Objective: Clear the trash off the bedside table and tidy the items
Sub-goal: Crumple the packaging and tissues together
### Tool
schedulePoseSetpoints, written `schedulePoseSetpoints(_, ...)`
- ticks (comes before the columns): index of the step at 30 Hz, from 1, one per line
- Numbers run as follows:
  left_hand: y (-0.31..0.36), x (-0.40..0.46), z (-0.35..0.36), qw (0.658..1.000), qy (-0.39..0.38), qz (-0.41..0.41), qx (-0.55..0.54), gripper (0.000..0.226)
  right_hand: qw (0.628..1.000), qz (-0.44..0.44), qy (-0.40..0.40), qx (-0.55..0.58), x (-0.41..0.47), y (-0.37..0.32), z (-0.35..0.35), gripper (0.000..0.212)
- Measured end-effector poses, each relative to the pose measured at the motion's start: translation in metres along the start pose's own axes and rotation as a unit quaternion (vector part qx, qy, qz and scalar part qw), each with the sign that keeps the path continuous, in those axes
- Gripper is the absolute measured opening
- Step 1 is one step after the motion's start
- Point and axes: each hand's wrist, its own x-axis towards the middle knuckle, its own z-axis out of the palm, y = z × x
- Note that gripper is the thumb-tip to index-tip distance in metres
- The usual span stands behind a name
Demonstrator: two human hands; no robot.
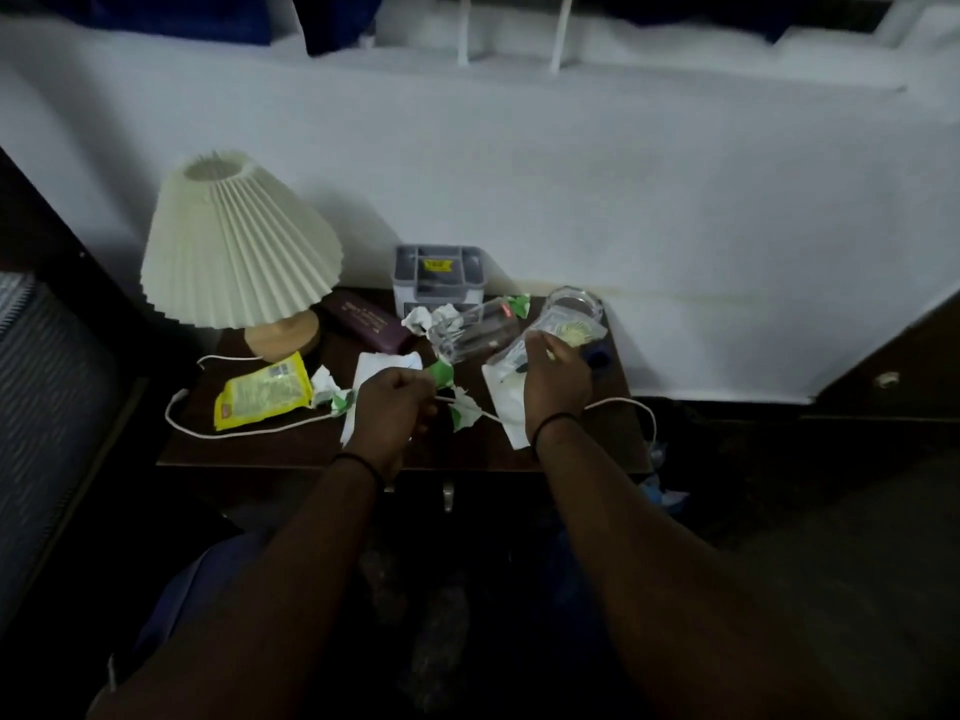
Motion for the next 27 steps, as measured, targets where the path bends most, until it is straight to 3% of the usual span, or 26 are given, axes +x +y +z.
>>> schedulePoseSetpoints(6, 0.006, 0.025, 0.005, 0.999, 0.011, 0.040, 0.018, 0.008, 0.998, 0.063, 0.024, -0.002, 0.021, 0.018, 0.012, 0.037)
schedulePoseSetpoints(9, 0.007, 0.035, 0.000, 0.998, 0.026, 0.052, 0.026, 0.013, 0.995, 0.053, 0.079, 0.015, 0.021, 0.020, 0.012, 0.035)
schedulePoseSetpoints(13, 0.006, 0.034, -0.001, 0.998, 0.025, 0.051, 0.022, 0.019, 0.989, -0.011, 0.138, 0.053, 0.011, 0.013, 0.013, 0.026)
schedulePoseSetpoints(16, 0.008, 0.028, -0.001, 0.998, 0.019, 0.056, 0.000, 0.018, 0.982, -0.111, 0.140, 0.058, -0.004, 0.000, 0.012, 0.023)
schedulePoseSetpoints(19, 0.017, 0.023, -0.003, 0.995, -0.015, 0.070, -0.076, 0.013, 0.976, -0.182, 0.065, 0.097, -0.023, -0.011, 0.011, 0.032)
schedulePoseSetpoints(23, 0.022, 0.024, -0.011, 0.976, -0.100, 0.019, -0.195, 0.033, 0.975, -0.124, -0.115, 0.144, -0.046, -0.014, 0.024, 0.046)
schedulePoseSetpoints(27, 0.020, 0.028, -0.020, 0.978, -0.020, -0.001, -0.205, 0.029, 0.963, -0.055, -0.216, 0.154, -0.049, -0.008, 0.032, 0.027)
